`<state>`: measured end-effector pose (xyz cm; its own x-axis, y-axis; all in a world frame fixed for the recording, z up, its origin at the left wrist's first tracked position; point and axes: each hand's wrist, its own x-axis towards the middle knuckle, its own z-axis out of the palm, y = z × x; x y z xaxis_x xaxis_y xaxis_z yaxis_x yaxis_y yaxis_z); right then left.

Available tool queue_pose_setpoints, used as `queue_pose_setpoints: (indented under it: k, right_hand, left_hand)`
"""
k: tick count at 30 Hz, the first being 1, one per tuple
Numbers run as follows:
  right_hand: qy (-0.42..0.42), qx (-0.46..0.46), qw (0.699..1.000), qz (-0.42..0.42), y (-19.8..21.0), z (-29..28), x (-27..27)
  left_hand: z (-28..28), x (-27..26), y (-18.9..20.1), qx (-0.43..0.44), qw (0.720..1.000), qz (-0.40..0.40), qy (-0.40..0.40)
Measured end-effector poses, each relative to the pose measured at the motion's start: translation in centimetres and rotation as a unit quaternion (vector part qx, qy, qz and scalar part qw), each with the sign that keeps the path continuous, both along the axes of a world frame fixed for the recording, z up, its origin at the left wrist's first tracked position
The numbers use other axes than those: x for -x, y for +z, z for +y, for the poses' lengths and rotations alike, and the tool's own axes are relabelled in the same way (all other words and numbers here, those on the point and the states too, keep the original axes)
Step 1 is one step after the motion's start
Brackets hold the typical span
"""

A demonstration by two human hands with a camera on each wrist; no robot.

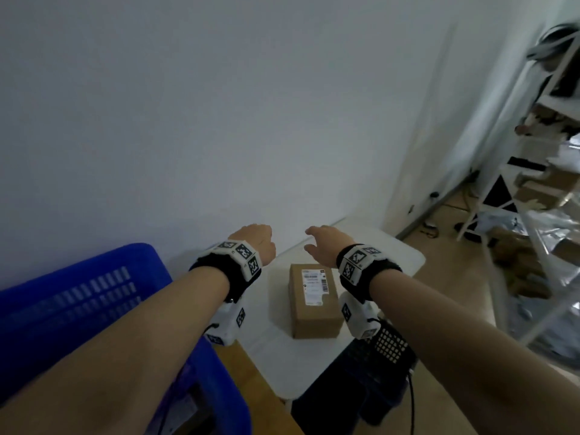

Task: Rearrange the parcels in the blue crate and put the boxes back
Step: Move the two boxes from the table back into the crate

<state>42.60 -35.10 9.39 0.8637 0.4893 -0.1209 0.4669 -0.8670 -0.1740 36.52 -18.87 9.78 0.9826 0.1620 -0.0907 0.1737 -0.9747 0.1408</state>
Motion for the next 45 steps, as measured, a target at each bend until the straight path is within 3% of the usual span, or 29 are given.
queue_pose_setpoints:
  k: [6,13,17,24,29,33,39,45]
  right_hand:
    - [-0.038,-0.001,0.996,0.079,-6.3,-5.5,-4.4]
    - [-0.065,-0.019,0.983,0.169,-12.6,-7.9,-6.8]
    - [-0.109,-0.068,0.964,0.233,-17.2,-8.1,-7.8]
    - [-0.19,-0.174,0.905,0.338,-21.9,-7.7,-8.7]
    - [-0.245,-0.28,0.844,0.387,-23.5,-7.3,-9.4]
    - [-0.269,-0.326,0.812,0.401,-23.0,-7.6,-9.4]
    - [-0.251,-0.437,0.77,0.392,-16.8,-7.3,-9.1]
    - [-0.186,-0.507,0.774,0.331,-8.2,-5.2,-6.9]
  left_hand:
    - [-5.7,-5.3,-5.8,0.051,0.994,0.093,0.005]
    - [-6.8,-8.3,-13.6,0.06,0.978,0.197,0.047]
    - [-7.1,-8.9,-16.5,0.056,0.967,0.241,0.055]
    - [-7.1,-10.4,-20.9,0.164,0.937,0.276,0.139]
    - [-7.9,-10.5,-20.4,0.271,0.895,0.303,0.184]
    - [-7.4,-10.4,-19.5,0.336,0.867,0.297,0.215]
    - [-5.7,-9.0,-13.3,0.419,0.864,0.156,0.232]
    - [-2.8,-6.1,-5.7,0.493,0.844,0.027,0.21]
